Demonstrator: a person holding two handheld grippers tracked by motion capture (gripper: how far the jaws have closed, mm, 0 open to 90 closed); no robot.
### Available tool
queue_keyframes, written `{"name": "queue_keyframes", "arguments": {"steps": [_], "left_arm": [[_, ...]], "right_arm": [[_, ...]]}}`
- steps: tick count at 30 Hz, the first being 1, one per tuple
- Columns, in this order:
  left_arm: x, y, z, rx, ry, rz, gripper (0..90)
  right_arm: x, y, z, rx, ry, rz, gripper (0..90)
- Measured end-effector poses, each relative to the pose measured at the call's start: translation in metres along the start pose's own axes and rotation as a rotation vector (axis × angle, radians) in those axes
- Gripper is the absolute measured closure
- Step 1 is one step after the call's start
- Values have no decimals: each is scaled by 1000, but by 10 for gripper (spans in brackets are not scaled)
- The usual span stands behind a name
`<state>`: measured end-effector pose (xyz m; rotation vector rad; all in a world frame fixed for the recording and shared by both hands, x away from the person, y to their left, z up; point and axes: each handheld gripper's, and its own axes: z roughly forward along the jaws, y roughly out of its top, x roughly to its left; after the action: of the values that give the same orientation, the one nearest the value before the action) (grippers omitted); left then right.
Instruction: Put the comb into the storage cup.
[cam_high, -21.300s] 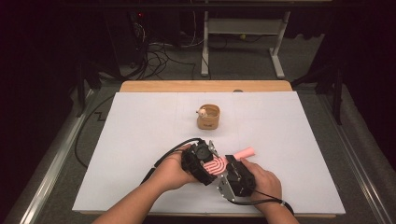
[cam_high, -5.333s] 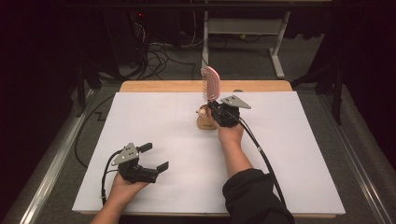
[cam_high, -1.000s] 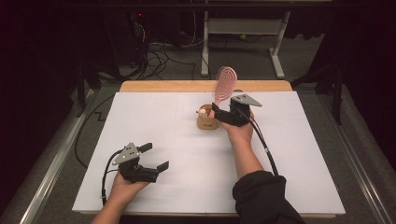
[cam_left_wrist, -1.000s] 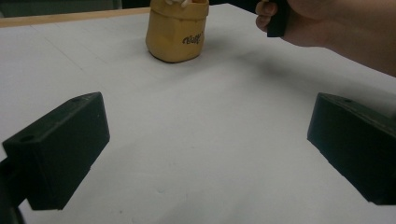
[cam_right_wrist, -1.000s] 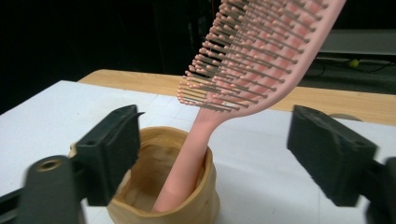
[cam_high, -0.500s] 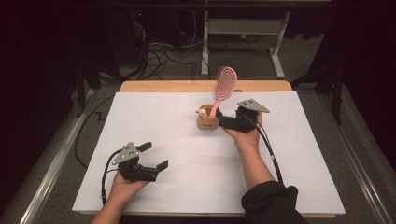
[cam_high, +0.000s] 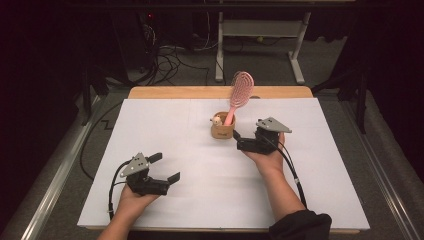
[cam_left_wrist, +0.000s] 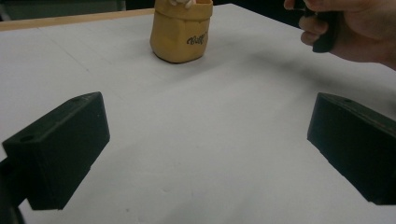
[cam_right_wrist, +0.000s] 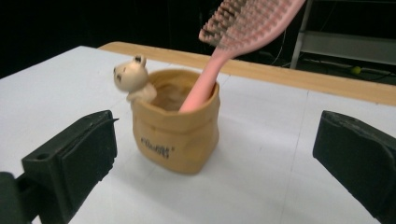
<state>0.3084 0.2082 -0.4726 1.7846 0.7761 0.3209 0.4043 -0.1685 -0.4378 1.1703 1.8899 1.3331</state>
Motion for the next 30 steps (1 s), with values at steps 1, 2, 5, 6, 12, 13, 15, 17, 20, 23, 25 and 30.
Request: {"name": "queue_keyframes", "arguments": {"steps": [1, 2, 5, 6, 12, 13, 15, 17, 20, 23, 25, 30], "left_arm": [[0, 0, -1, -1, 0, -1, 0], [1, 0, -1, 0, 2, -1, 0], [3, 0, -4, -1, 9, -1, 0], [4, 0, -5, -5, 11, -7, 0], [6, 1, -11, -19, 21, -15, 0], [6, 1, -12, -21, 25, -17, 0], [7, 1, -14, -27, 32, -19, 0], [8, 2, -16, -31, 36, -19, 0], [9, 1, -17, -30, 45, -17, 0], [9, 0, -17, -27, 53, -16, 0], [9, 0, -17, -24, 53, -17, 0], [8, -2, -18, -13, 50, 6, 0]], "right_arm": [[0, -4, -2, 3, 2, -1, 6], [0, -7, -4, 6, 3, -8, 6], [1, -19, -13, 16, 0, -36, 6], [1, -21, -16, 16, 1, -35, 6], [-4, -35, -45, 5, 0, -61, 6], [-6, -37, -50, 2, -2, -67, 5], [-9, -42, -61, -6, -4, -75, 5], [-14, -47, -71, -9, -6, -66, 5], [-21, -54, -84, -15, -9, -61, 5], [-28, -62, -99, -22, -20, -50, 5], [-31, -67, -108, -28, -22, -44, 5], [-37, -78, -131, -48, -31, -35, 5]]}}
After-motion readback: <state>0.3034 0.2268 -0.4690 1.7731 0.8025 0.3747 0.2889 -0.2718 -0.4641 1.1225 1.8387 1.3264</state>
